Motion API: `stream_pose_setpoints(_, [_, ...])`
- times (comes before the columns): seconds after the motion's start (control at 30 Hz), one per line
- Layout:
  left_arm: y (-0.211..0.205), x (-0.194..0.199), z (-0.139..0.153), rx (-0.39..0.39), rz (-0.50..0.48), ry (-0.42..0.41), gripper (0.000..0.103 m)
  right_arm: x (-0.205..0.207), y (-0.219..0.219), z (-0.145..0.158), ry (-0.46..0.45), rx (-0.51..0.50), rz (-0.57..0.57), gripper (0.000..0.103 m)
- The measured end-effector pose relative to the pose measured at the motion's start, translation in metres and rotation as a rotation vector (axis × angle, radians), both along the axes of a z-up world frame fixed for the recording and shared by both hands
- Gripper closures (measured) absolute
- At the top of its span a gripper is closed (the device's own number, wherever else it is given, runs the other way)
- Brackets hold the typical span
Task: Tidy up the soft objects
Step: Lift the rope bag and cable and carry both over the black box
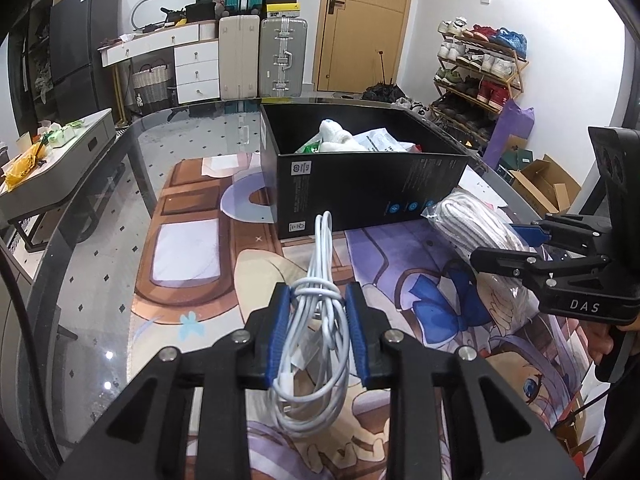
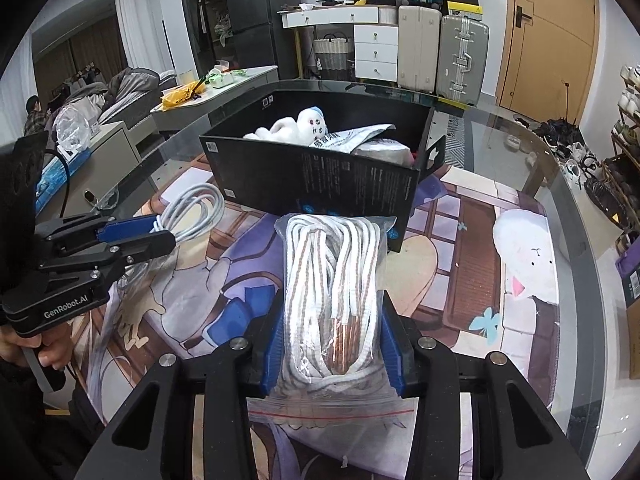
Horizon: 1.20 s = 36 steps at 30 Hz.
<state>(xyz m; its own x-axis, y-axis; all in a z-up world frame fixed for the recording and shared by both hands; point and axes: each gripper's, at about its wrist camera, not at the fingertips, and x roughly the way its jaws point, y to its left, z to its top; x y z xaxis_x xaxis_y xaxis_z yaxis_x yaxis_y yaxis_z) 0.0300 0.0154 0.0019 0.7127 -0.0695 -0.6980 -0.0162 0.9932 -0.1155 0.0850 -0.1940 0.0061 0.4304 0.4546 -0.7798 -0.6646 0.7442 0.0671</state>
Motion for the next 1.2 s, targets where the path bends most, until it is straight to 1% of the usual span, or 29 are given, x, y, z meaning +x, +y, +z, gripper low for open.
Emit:
stream_pose_setpoints(0.23, [0.002, -0.005, 0.007, -0.013, 0.002, -0.030, 0.077, -0.004, -0.003, 0.010, -0.020, 0.021, 0.000, 0.061])
stream_pose_setpoints(0.67, [0.003, -0.009, 0.030, -0.047, 0.002, -0.105, 0.077, -0.012, -0.008, 0.033, -0.059, 0.082, -0.003, 0.061])
stream_pose_setpoints(0.7, [0.003, -0.008, 0.032, -0.048, 0.004, -0.109, 0.078, -0.012, -0.008, 0.034, -0.061, 0.084, -0.005, 0.061])
stream_pose_setpoints(0.73, [0.002, -0.008, 0.033, -0.049, 0.004, -0.115, 0.082, -0.013, -0.008, 0.036, -0.063, 0.086, -0.007, 0.061])
stream_pose_setpoints(0.9, [0.000, -0.003, 0.038, -0.055, -0.005, -0.128, 0.087, -0.015, -0.009, 0.041, -0.075, 0.101, -0.015, 0.061])
stream_pose_setpoints(1.2, [-0.005, 0.001, 0.040, -0.059, -0.015, -0.144, 0.088, -0.015, -0.011, 0.046, -0.085, 0.109, -0.022, 0.061])
